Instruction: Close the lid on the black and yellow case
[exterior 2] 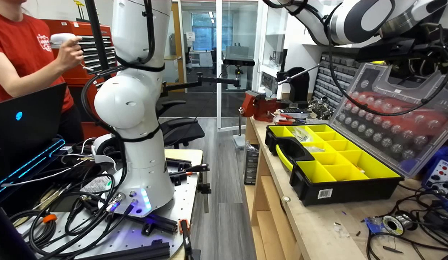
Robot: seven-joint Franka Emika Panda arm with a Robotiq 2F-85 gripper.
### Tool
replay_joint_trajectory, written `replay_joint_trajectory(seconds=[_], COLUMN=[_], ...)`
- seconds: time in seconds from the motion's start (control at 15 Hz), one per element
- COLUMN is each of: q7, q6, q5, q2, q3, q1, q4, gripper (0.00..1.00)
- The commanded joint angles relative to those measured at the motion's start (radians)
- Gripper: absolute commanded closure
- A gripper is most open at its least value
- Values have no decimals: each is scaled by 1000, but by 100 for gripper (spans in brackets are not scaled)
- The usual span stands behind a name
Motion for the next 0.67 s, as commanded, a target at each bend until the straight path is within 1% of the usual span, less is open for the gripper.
replay_joint_trajectory(seconds=[0.0,0.2,0.6], q7=[53,64,58], q6=[14,12,12], q5=[-38,-40,-32], q2=[52,79,120], q3=[-35,-43,-56], q1=[22,26,38], q4=[79,115,149], gripper=[0,0,0])
